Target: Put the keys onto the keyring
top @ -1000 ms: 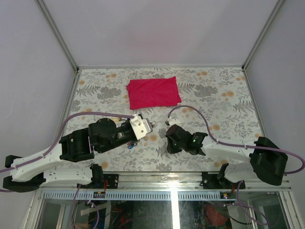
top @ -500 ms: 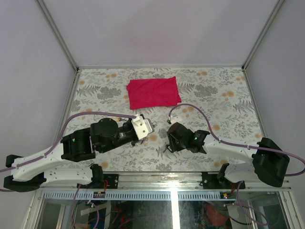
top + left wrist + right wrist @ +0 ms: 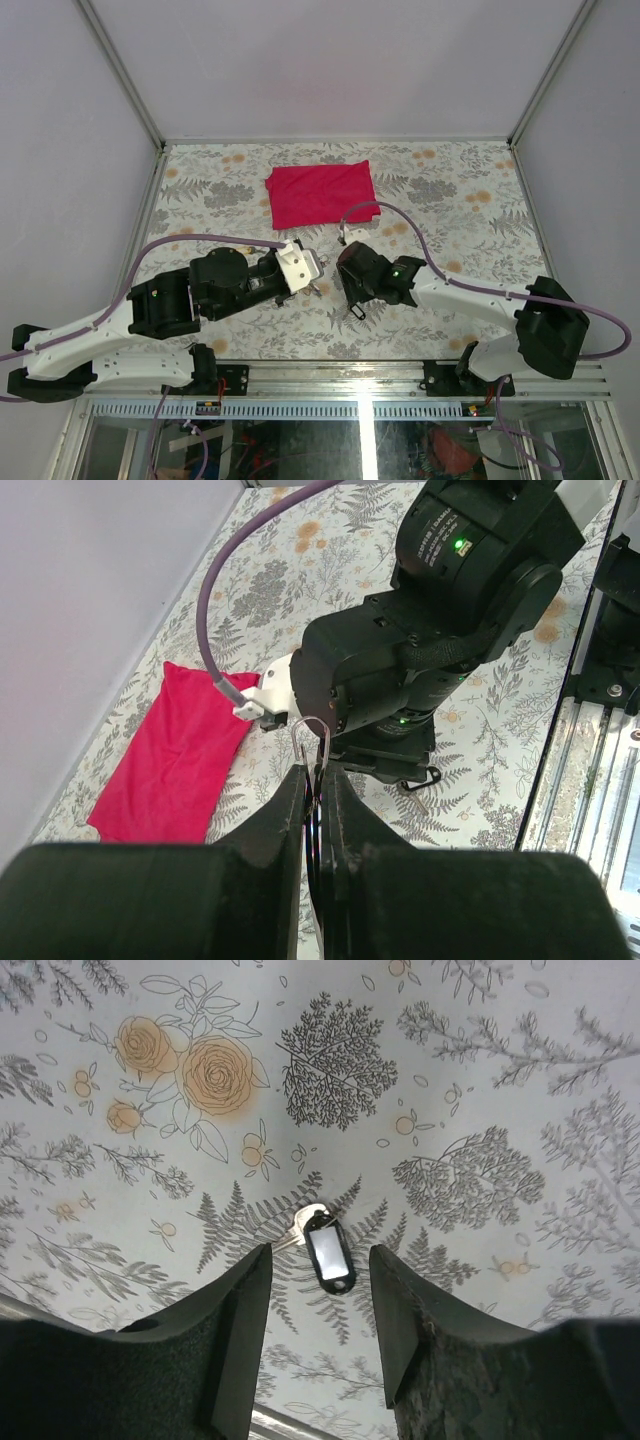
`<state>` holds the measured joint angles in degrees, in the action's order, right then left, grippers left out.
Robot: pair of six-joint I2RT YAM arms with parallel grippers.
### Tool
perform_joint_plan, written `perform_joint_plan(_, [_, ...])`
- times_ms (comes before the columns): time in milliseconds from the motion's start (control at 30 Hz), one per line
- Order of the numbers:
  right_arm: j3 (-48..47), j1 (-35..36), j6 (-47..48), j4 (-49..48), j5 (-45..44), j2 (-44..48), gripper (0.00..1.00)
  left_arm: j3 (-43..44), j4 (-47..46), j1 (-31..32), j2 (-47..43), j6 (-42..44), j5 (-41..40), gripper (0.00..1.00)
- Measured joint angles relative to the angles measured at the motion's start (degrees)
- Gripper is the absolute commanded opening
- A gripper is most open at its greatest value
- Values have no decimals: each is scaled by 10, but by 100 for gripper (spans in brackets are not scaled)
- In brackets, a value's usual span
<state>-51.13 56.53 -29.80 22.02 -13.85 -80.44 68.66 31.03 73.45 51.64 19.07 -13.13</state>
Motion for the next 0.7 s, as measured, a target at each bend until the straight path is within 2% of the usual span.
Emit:
perform_joint_plan(200, [4,0,-153,0,-7,-16,45,0,7,0,0,-3,0,0])
perform_joint_plan(333, [4,0,-222,0,-7,-28,43,0,8,0,-2,-3,0,0])
perform_joint_plan(700, [4,0,-268,14,-17,-82,35,0,9,0,-3,-3,0,0])
